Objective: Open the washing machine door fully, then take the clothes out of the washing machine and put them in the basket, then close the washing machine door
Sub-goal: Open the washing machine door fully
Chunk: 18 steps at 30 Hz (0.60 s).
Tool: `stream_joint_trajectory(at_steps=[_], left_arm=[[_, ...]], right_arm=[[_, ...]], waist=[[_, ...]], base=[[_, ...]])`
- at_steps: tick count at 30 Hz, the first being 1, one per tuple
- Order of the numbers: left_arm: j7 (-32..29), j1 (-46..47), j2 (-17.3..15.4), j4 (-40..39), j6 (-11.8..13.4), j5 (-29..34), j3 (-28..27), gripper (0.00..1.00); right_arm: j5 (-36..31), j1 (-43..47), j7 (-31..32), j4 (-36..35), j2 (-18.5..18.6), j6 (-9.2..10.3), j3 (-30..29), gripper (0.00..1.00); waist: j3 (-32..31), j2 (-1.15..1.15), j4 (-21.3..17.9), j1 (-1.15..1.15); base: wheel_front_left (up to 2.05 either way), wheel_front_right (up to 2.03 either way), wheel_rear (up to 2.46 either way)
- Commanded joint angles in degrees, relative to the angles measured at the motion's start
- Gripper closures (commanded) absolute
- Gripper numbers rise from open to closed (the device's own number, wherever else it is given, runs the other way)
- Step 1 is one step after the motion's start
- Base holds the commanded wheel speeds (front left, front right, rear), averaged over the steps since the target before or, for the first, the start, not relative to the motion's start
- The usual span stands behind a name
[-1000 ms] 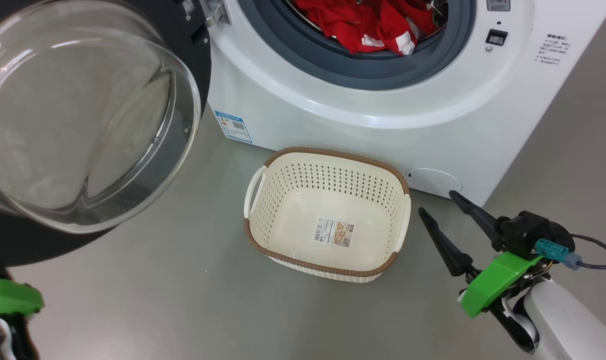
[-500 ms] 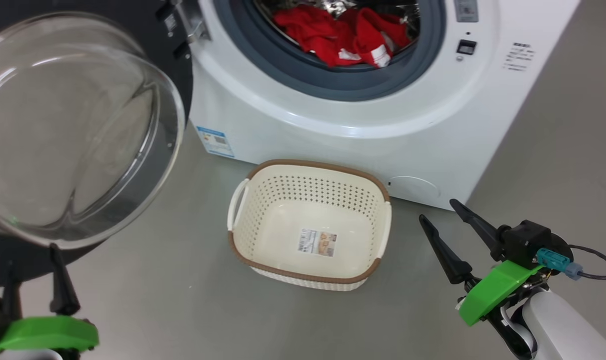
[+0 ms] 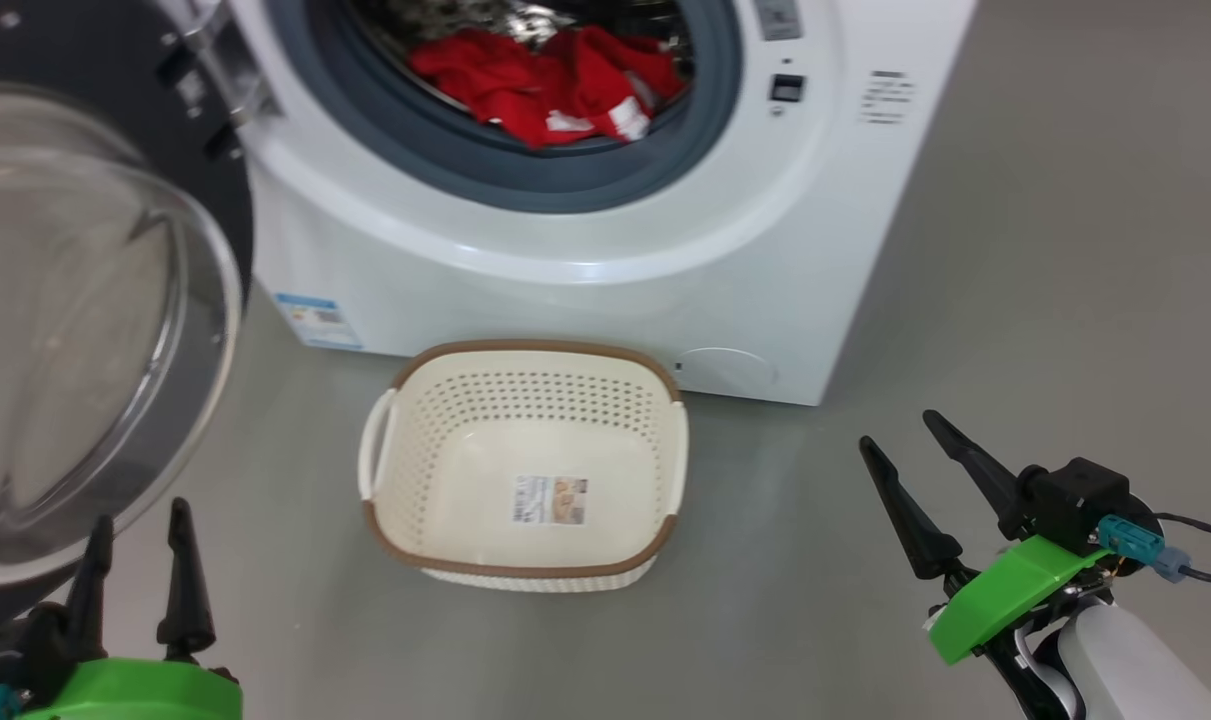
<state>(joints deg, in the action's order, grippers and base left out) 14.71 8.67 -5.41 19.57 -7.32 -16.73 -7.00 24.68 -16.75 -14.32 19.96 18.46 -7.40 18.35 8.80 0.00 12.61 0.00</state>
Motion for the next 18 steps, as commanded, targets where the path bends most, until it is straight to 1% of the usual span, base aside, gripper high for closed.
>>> stream_joint_trajectory(at_steps=[1,8,18], left_arm=[[0.29,-0.08,-2.13,-1.64,-0.16,-0.43,-1.25,0.00],[0.29,-1.73,-3.33,-3.82,-0.16,-2.14,1.37,0.00],[0.29,-3.70,-3.99,-5.59,-0.16,-3.08,2.30,0.00]], right_arm=[[-0.47,0.89,-0.68,-1.55,0.10,-0.09,0.51,0.00],[-1.00,2.11,-0.68,-2.32,-0.48,-0.09,-1.09,0.00],[-1.45,3.62,-0.68,-3.15,-0.73,-0.09,-3.82,0.00]], waist=[[-0.40,0.00,-2.78,0.00],[-0.46,0.00,-8.34,0.00],[-0.36,0.00,-14.93,0.00]], base=[[0.00,0.00,0.00],[0.00,0.00,0.00],[0.00,0.00,0.00]])
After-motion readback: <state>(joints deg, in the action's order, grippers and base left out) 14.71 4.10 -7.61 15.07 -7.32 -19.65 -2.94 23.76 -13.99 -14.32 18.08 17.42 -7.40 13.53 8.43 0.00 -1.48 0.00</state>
